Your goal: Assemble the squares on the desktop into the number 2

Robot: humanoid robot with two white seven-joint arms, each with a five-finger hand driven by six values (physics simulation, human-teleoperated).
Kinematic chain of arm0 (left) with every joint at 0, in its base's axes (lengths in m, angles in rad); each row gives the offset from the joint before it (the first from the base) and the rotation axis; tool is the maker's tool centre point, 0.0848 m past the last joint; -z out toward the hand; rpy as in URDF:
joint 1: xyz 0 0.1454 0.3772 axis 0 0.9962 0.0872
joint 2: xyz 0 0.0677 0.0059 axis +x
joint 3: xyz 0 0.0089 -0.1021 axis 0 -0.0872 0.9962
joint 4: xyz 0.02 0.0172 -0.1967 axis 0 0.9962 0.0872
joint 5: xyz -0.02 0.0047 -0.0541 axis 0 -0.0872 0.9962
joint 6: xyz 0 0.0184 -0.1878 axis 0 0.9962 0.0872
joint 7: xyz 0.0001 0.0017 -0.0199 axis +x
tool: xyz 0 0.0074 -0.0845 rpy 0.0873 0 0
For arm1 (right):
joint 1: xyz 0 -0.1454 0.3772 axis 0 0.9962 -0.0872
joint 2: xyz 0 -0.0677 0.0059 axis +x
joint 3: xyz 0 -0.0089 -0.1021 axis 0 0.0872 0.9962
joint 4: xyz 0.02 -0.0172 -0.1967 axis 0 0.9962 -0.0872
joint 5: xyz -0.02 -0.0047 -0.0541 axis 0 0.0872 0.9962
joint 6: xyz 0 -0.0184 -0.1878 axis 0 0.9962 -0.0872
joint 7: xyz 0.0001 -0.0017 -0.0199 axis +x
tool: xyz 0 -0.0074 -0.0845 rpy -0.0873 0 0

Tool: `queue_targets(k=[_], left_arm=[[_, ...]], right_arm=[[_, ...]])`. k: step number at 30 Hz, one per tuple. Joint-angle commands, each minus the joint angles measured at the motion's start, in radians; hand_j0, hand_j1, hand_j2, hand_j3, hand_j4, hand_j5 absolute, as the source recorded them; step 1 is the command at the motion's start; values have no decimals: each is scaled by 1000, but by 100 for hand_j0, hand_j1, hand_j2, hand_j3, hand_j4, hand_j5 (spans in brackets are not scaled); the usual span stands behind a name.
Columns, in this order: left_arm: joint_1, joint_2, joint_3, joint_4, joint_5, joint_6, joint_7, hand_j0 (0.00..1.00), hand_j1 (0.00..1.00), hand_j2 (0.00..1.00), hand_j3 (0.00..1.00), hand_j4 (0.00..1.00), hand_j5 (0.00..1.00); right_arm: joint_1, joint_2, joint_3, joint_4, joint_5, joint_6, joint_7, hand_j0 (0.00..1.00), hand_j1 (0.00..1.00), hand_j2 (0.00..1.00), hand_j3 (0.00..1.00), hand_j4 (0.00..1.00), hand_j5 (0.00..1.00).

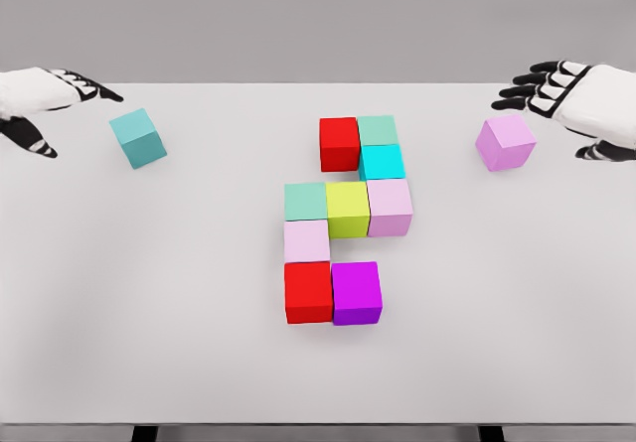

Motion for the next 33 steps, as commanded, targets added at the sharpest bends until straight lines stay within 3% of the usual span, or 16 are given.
queue_targets(k=[1, 3, 7, 11, 13, 18, 21, 30, 33], left_arm=[[-3, -34, -11, 2, -34, 2, 0, 100, 100, 100, 100, 100, 100], [-11, -45, -14, 4, -65, 2, 6, 100, 100, 100, 100, 100, 100], [-25, -59, -19, -2, -97, 2, 0, 100, 100, 100, 100, 100, 100], [-54, -111, -22, 12, -125, 2, -40, 100, 100, 100, 100, 100, 100], [-58, -114, -24, 4, -171, 2, -40, 100, 100, 100, 100, 100, 100], [-61, -147, -24, -39, -372, 2, -38, 100, 100, 100, 100, 100, 100], [-61, -167, -21, -38, -382, 2, -37, 100, 100, 100, 100, 100, 100], [-61, -203, -21, 25, -384, 2, -32, 100, 100, 100, 100, 100, 100], [-58, -210, -22, 36, -384, 2, -32, 100, 100, 100, 100, 100, 100]], right_arm=[[0, -1, 37, 8, -2, 3, 0, 100, 100, 100, 100, 100, 100], [-41, 5, 92, 31, -1, 3, 0, 100, 100, 100, 100, 100, 100], [-175, 65, 237, 174, 4, 3, 0, 100, 100, 100, 100, 100, 100], [-198, 74, 299, 227, 4, 3, 0, 100, 100, 100, 100, 100, 100], [-202, 76, 307, 253, 4, 3, 0, 100, 100, 100, 100, 100, 100], [-259, 104, 346, 350, 6, 3, 0, 100, 100, 100, 100, 100, 100], [-287, 125, 374, 413, 6, 3, 0, 100, 100, 100, 100, 100, 100], [-298, 134, 396, 424, 2, 3, 0, 100, 100, 100, 100, 100, 100], [-304, 142, 397, 460, 2, 3, 0, 100, 100, 100, 100, 100, 100]])
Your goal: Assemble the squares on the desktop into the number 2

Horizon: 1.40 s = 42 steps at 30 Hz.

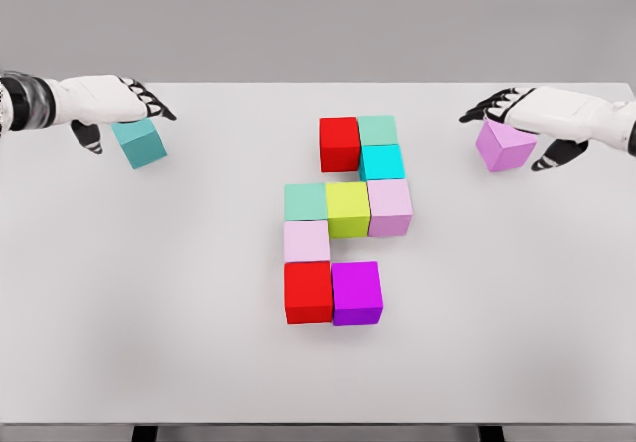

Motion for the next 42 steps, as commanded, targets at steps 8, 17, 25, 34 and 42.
queue_targets(k=[8, 17, 25, 34, 42], left_arm=[[3, -43, -10, 44, -34, 2, 1, 100, 100, 100, 100, 100, 100], [2, -58, -4, 102, -37, 2, 2, 100, 100, 100, 100, 100, 100], [-5, -74, 8, 116, -37, 2, 4, 98, 98, 98, 98, 98, 98], [-9, -72, 11, 144, -40, 2, 33, 95, 95, 95, 95, 95, 95], [-8, -75, 8, 157, -56, 2, 71, 95, 95, 95, 95, 95, 95]], right_arm=[[-44, 44, 36, 88, -5, 3, 0, 100, 100, 100, 100, 100, 100], [-66, 55, 53, 142, -5, 3, 0, 100, 100, 100, 100, 100, 100], [-100, 78, 88, 196, -2, 3, 0, 100, 100, 100, 100, 100, 100], [-133, 111, 89, 292, 21, 3, 0, 100, 100, 100, 100, 100, 100], [-150, 138, 91, 334, 42, 3, 0, 100, 100, 100, 100, 100, 100]])
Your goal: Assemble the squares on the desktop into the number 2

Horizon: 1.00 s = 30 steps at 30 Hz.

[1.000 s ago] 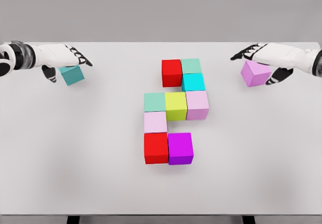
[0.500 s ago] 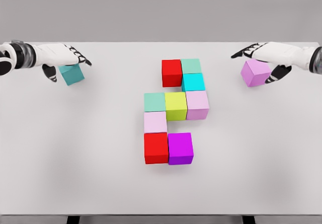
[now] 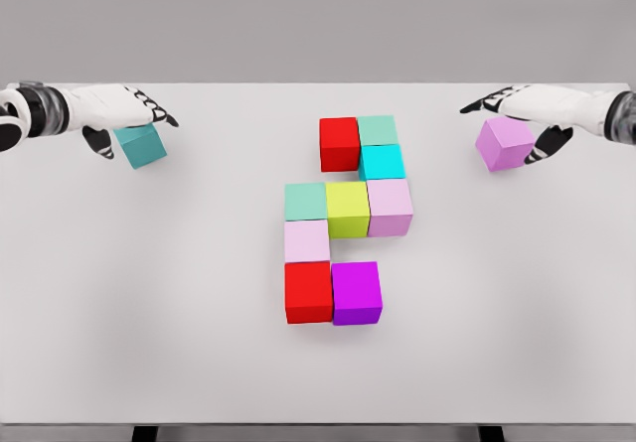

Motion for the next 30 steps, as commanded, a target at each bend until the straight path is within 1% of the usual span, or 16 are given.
queue_targets(k=[1, 4, 6, 9, 11, 15, 21, 24, 27, 28, 30], left_arm=[[-2, 0, 1, 13, -8, 2, 11, 95, 95, 95, 95, 95, 95], [0, -6, -1, 16, -17, 18, 22, 95, 95, 95, 95, 95, 95], [0, -13, -2, 20, -43, 32, 31, 95, 95, 95, 95, 95, 95], [0, -16, -7, 22, -45, 35, 39, 95, 95, 95, 95, 95, 95], [2, -16, -10, 22, -51, 39, 45, 95, 95, 95, 95, 95, 95], [3, -16, -10, 23, -57, 39, 51, 95, 95, 95, 95, 95, 95], [6, -16, -11, 28, -72, 39, 65, 79, 79, 79, 79, 79, 79], [6, -14, -11, 30, -72, 45, 66, 76, 76, 76, 76, 76, 76], [9, -14, -13, 30, -71, 51, 68, 68, 68, 68, 68, 68, 68], [9, -14, -13, 30, -71, 55, 68, 63, 63, 63, 63, 63, 63], [9, -14, -13, 33, -71, 53, 72, 60, 60, 60, 60, 60, 60]], right_arm=[[0, 8, 0, 11, -3, 3, 0, 100, 100, 100, 100, 100, 100], [-20, 21, 20, 46, 7, 3, 0, 100, 100, 100, 100, 100, 100], [-21, 27, 20, 58, 9, 3, 0, 100, 100, 100, 100, 100, 100], [-28, 28, 22, 61, 23, 3, 0, 100, 100, 100, 100, 100, 100], [-35, 38, 22, 87, 24, 3, 0, 100, 100, 100, 100, 100, 100], [-41, 41, 22, 104, 26, 3, 0, 100, 100, 100, 100, 100, 100], [-46, 44, 22, 115, 26, 3, 0, 100, 100, 100, 100, 100, 100], [-48, 44, 22, 120, 27, 3, 0, 100, 100, 100, 100, 100, 100], [-49, 53, 22, 136, 41, 3, 0, 100, 100, 100, 100, 100, 100], [-51, 54, 22, 141, 41, 3, 0, 100, 100, 100, 100, 100, 100], [-55, 56, 22, 144, 41, 3, 0, 100, 100, 100, 100, 100, 100]])
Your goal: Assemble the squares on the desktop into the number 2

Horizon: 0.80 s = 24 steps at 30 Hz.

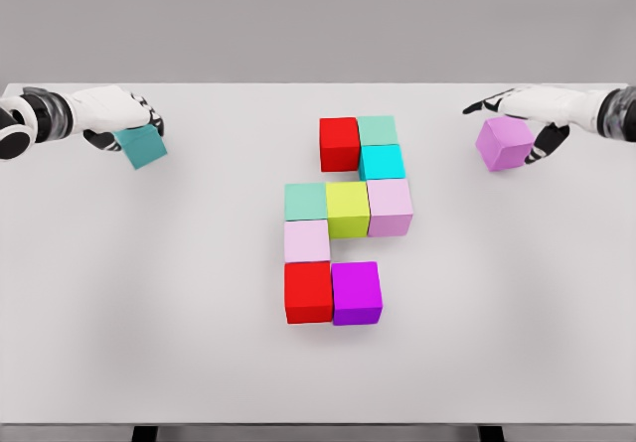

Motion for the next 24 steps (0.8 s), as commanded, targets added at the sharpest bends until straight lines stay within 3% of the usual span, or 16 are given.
queue_targets(k=[1, 5, 14, 16, 20, 24], left_arm=[[0, 0, 2, 2, 2, 3, 4, 57, 57, 57, 57, 57, 57], [0, 0, 0, 1, 2, 3, 4, 48, 48, 48, 48, 48, 48], [-8, 7, -1, -15, 19, -14, 2, 48, 48, 48, 48, 48, 48], [-5, 10, -1, -51, 31, -14, 2, 48, 48, 48, 48, 48, 48], [0, 10, -6, -58, 117, -24, 2, 48, 48, 48, 48, 48, 48], [6, 10, -6, -114, 171, -48, 4, 48, 48, 48, 48, 48, 48]], right_arm=[[0, 3, -1, 6, -3, 3, 0, 100, 100, 100, 100, 100, 100], [0, 3, -1, 6, 5, 3, 0, 100, 100, 100, 100, 100, 100], [0, 3, 0, 36, 7, 3, 0, 100, 100, 100, 100, 100, 100], [0, 3, 2, 36, 7, 3, 0, 100, 100, 100, 100, 100, 100], [0, 4, 12, 36, 5, 3, 0, 100, 100, 100, 100, 100, 100], [-6, 13, 12, 36, 5, 3, 0, 100, 100, 100, 100, 100, 100]])
